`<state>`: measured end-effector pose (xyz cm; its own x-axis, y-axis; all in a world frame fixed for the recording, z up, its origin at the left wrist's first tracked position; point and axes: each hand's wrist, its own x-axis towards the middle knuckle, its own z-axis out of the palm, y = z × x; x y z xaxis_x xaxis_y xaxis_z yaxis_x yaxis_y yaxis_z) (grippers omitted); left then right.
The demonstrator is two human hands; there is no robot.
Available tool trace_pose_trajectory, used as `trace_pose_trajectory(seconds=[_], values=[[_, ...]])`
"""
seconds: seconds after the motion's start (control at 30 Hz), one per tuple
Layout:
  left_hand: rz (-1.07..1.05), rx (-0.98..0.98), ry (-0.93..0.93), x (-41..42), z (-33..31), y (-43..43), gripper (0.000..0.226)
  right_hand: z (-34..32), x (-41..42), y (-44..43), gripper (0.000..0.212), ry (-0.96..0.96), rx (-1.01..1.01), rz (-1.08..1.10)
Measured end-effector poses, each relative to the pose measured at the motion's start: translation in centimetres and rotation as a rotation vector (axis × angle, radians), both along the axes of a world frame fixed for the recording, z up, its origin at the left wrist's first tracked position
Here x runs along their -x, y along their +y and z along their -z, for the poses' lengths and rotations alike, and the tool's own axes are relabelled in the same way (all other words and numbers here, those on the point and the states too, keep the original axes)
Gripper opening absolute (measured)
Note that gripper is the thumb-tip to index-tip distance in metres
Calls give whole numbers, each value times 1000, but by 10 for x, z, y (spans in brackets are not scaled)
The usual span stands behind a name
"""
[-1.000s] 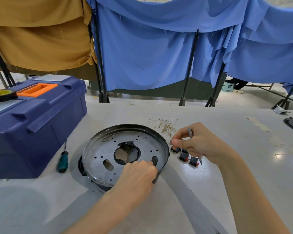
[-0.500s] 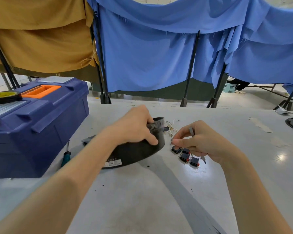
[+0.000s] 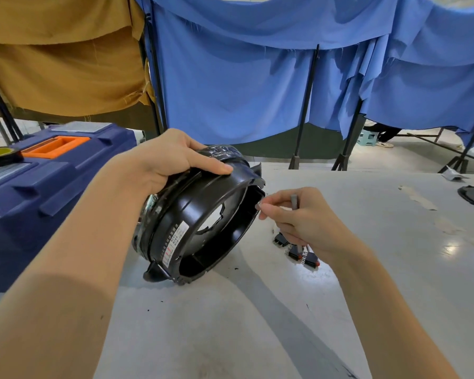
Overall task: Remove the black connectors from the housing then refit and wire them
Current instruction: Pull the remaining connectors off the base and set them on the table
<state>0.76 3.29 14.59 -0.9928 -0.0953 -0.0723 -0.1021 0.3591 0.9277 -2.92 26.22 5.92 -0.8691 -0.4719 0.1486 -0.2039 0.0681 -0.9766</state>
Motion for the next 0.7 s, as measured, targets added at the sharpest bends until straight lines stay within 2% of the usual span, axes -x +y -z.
trace_pose_trajectory(seconds=[0.17,0.3,0.7], values=[[14,-32,-19,0,1,-3,37,-1,-4,-9,11,-16,136,47],[11,-31,-7,-1,1,-2,31,-1,-5,-12,12,-6,193,88],[23,-9,4,-1,1,2,30,-1,-8,-18,14,44,222,137]])
